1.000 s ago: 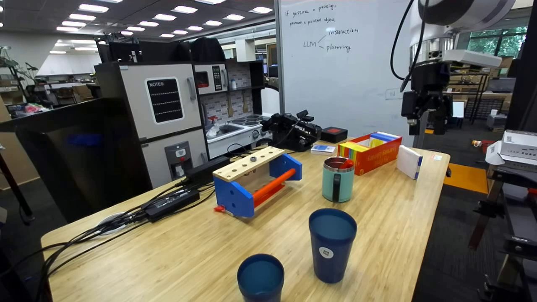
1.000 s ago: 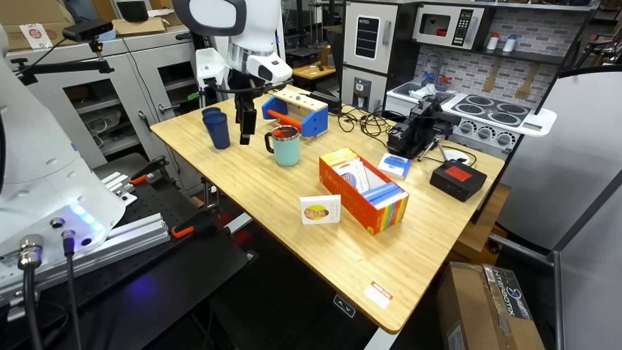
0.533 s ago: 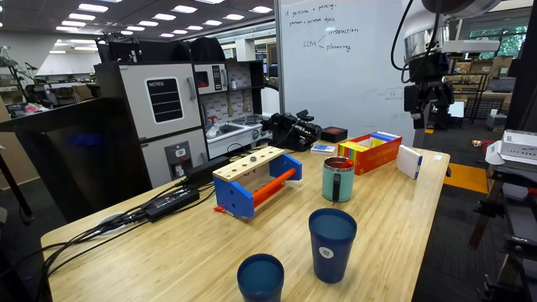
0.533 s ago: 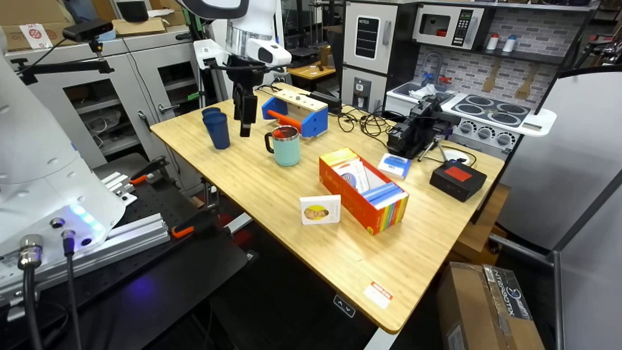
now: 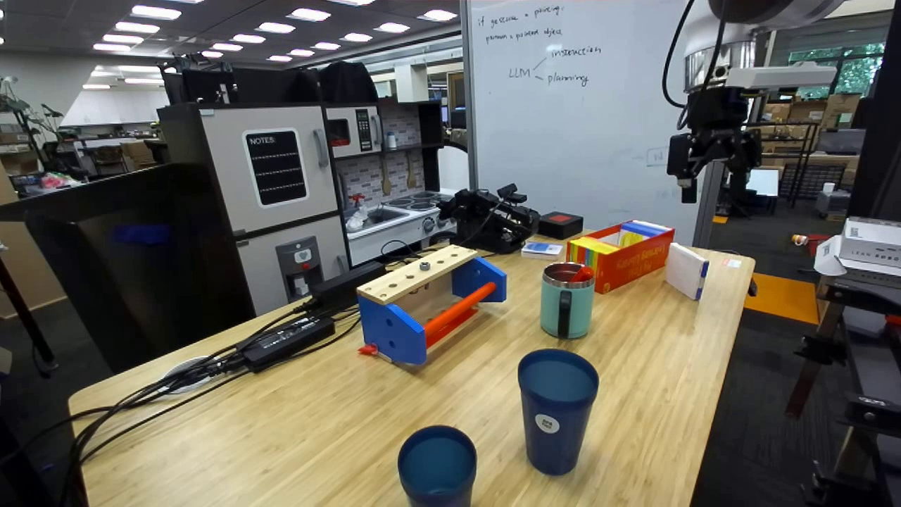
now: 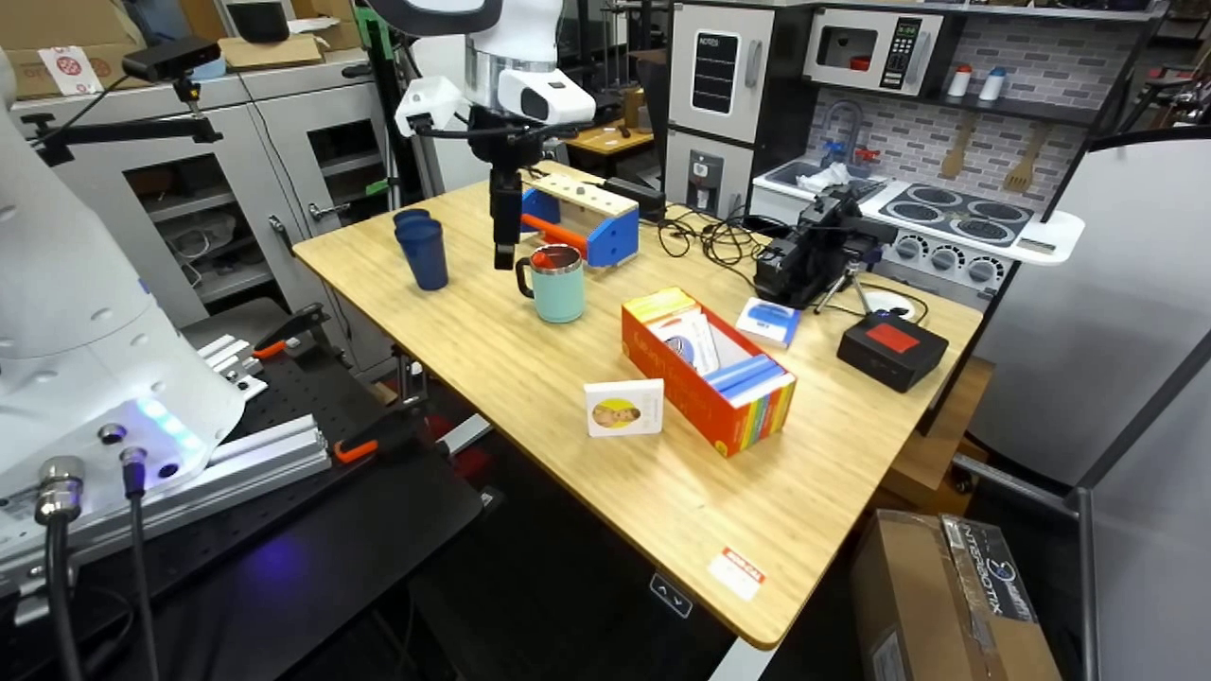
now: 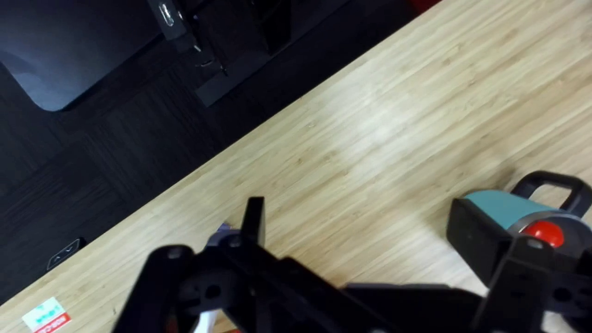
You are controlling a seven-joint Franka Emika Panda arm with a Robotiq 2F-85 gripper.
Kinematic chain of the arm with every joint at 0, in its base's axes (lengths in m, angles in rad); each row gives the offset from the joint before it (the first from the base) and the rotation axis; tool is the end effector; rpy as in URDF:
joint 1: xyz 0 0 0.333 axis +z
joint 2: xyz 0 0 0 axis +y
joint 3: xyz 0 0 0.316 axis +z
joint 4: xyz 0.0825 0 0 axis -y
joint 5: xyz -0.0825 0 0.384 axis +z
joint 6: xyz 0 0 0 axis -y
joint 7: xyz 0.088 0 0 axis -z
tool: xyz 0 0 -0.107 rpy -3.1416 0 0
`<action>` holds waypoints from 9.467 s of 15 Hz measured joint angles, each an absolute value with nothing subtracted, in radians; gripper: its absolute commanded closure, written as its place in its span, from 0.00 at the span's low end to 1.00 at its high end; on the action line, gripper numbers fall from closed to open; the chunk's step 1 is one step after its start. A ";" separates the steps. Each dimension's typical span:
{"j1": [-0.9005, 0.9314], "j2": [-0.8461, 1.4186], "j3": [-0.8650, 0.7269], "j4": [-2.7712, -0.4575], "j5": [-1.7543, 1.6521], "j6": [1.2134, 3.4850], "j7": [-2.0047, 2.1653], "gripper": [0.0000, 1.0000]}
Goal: Remove the screwdriver from the rack, put it in the cup, and then remove the book from the table and put it in the box
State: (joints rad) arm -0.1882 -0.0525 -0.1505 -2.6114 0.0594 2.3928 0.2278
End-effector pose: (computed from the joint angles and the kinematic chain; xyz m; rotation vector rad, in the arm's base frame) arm 0.3919 -0.1368 0.2573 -2.9343 0.9279 0.2531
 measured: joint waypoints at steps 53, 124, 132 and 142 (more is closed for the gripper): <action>-0.147 0.285 -0.452 -2.505 -0.084 2.744 0.204 0.96; -0.439 0.371 -0.090 -2.150 0.225 2.643 -0.588 0.85; -0.439 0.372 -0.090 -2.153 0.225 2.643 -0.588 0.96; -0.450 0.409 -0.099 -2.172 0.226 2.645 -0.551 0.96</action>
